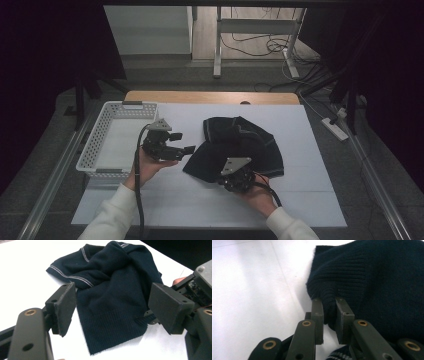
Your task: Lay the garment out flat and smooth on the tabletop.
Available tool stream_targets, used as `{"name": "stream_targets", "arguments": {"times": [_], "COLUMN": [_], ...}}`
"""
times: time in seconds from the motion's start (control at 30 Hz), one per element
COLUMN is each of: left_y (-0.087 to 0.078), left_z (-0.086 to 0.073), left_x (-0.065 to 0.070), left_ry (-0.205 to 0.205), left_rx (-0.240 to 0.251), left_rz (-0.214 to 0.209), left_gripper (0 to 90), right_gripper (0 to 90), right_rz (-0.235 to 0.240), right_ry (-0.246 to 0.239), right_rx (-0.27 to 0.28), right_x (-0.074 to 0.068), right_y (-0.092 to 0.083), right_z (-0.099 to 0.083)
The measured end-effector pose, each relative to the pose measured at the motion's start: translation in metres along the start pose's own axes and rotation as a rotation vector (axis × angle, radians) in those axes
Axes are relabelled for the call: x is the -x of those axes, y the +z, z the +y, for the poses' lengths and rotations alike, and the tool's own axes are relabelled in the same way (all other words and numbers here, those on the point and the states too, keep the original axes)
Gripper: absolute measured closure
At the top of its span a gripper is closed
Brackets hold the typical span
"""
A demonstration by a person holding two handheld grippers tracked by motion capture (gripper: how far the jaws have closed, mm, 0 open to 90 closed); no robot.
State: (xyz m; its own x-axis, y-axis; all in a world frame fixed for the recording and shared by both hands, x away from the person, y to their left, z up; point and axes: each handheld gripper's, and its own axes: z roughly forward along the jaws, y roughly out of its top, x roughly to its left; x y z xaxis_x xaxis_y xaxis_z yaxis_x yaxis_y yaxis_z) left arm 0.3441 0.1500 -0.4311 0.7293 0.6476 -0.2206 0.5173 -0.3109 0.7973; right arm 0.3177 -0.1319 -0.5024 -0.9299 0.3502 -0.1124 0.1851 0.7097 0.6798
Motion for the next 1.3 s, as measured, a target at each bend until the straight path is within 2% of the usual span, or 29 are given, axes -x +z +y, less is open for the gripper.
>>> {"name": "stream_targets", "arguments": {"times": [0.23, 0.43, 0.6, 0.83, 0.93, 1.07, 1.23, 1.3], "left_y": [0.002, 0.003, 0.004, 0.004, 0.004, 0.005, 0.005, 0.005], "left_z": [0.000, 0.001, 0.001, 0.001, 0.001, 0.001, 0.001, 0.001], "left_x": [0.000, 0.001, 0.000, -0.001, -0.001, 0.000, 0.000, 0.000], "left_ry": [0.005, 0.009, 0.010, 0.013, 0.014, 0.014, 0.012, 0.011], "left_rx": [-0.005, -0.011, -0.015, -0.017, -0.017, -0.021, -0.021, -0.022], "left_rz": [0.004, 0.002, 0.002, 0.002, 0.001, 0.001, 0.001, -0.001], "left_gripper": [23.4, 23.6, 23.5, 23.5, 23.5, 23.5, 23.5, 23.5], "right_gripper": [78.8, 78.9, 78.9, 79.0, 79.2, 79.2, 79.4, 79.4], "right_rz": [0.045, 0.086, 0.089, 0.118, 0.108, 0.115, 0.119, 0.119], "right_ry": [-0.020, -0.014, -0.025, -0.030, -0.033, -0.020, -0.035, -0.027], "right_rx": [-0.006, -0.009, -0.041, -0.039, -0.056, -0.062, -0.066, -0.070], "right_x": [-0.013, -0.024, -0.031, -0.041, -0.045, -0.046, -0.049, -0.049], "right_y": [-0.006, -0.018, -0.024, -0.033, -0.035, -0.040, -0.049, -0.052], "right_z": [-0.006, -0.016, -0.027, -0.036, -0.042, -0.050, -0.058, -0.063]}}
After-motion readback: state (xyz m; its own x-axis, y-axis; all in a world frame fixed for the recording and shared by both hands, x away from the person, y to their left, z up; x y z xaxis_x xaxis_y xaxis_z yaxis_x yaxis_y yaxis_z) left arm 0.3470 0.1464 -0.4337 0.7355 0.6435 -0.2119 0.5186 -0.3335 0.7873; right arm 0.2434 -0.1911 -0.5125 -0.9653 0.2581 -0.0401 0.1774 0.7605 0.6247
